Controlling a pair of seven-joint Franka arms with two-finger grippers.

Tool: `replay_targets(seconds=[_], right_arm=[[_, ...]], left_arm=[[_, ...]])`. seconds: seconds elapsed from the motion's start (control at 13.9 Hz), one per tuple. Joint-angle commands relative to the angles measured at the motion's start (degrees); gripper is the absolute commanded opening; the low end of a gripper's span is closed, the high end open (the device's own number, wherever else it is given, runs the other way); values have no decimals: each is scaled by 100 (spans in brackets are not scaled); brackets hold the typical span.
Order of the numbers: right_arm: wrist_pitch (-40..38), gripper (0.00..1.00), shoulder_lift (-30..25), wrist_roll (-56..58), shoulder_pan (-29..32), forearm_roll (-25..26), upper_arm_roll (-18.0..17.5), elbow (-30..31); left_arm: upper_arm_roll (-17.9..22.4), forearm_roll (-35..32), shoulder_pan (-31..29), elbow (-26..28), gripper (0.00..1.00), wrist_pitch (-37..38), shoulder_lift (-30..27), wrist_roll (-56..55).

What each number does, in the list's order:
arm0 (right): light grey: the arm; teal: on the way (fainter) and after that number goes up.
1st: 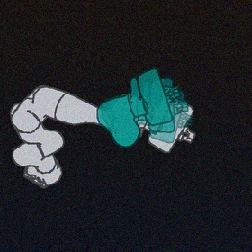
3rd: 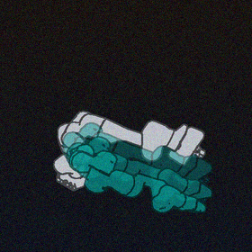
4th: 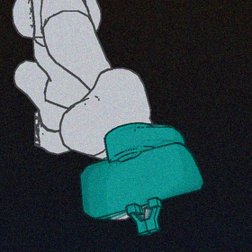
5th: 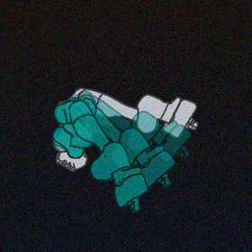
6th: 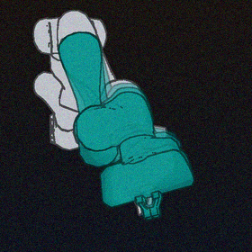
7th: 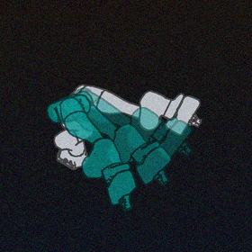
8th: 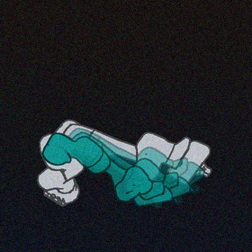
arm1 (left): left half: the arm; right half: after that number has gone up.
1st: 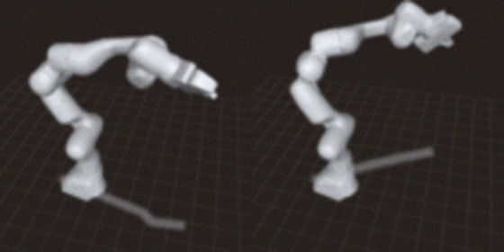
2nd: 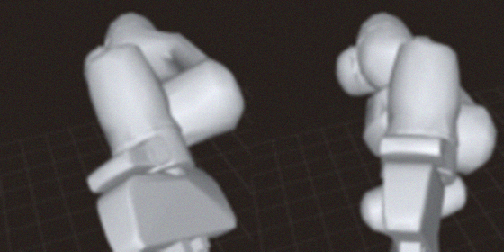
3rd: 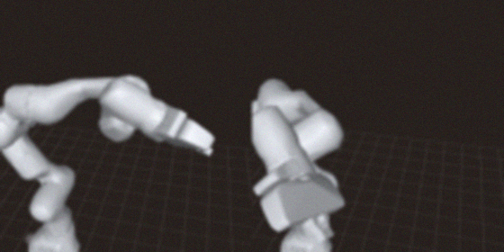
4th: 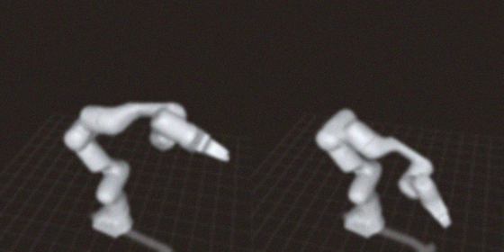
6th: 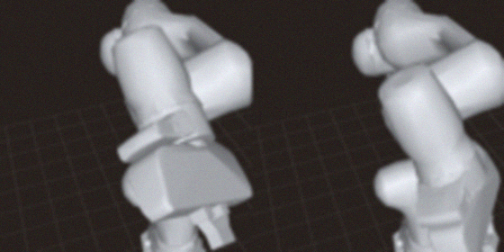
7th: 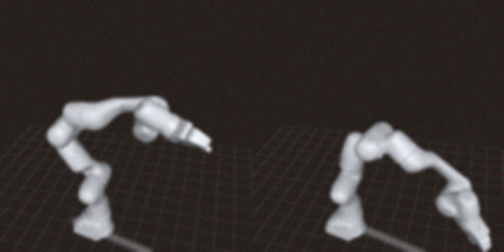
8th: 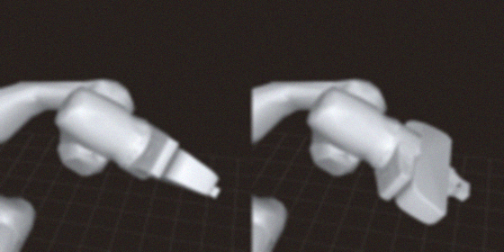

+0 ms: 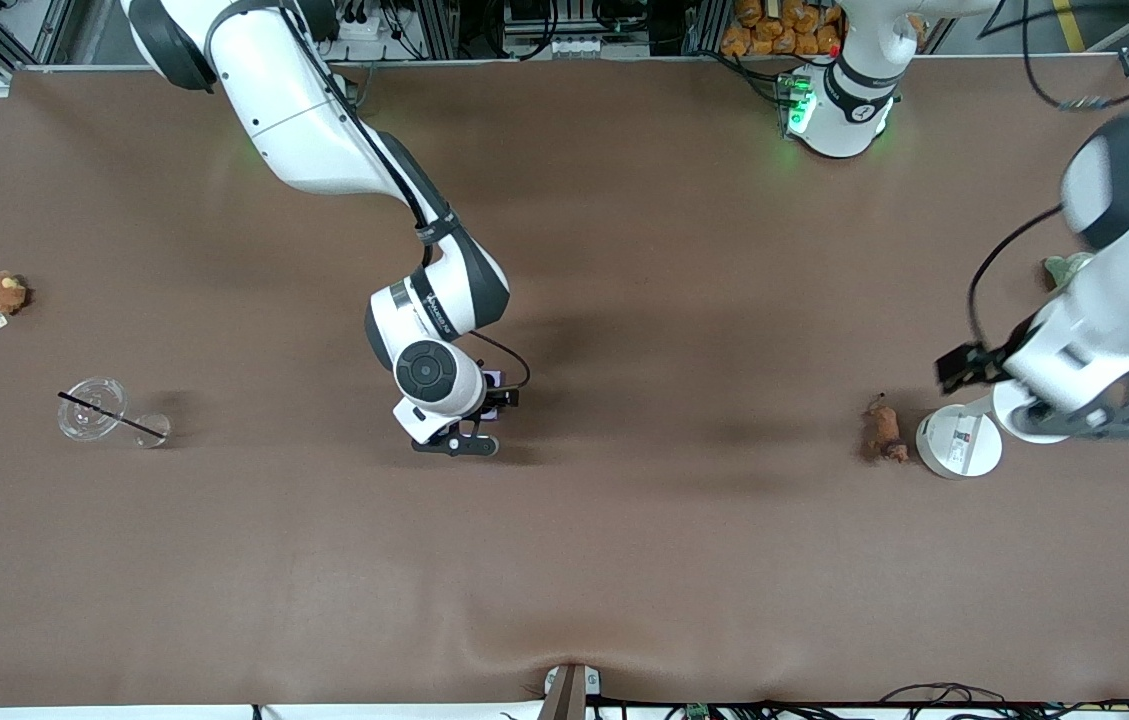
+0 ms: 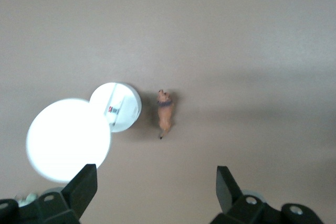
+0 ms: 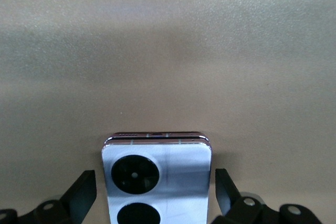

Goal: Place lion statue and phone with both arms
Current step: 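Set the lion beside the lamp and raise the left gripper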

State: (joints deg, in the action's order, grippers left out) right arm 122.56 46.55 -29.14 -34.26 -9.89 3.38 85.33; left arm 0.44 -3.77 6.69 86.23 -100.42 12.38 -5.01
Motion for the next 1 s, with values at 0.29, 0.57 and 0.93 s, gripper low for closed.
replay_targets(seconds=[0.29,0.57,0.93], right_arm=[[284,100,39,-21,-45,58,23,167],[374,63,12,-21,-28,58,23,238],[-126,53,-636,-56,165,66,136,256]], left_arm=[[17,96,-54,-669,100,1304,-515,-88],[18,183,-71,-407,100,1622,-938,-132],[-448,395,-537,367,100,1604,-1518,-194]])
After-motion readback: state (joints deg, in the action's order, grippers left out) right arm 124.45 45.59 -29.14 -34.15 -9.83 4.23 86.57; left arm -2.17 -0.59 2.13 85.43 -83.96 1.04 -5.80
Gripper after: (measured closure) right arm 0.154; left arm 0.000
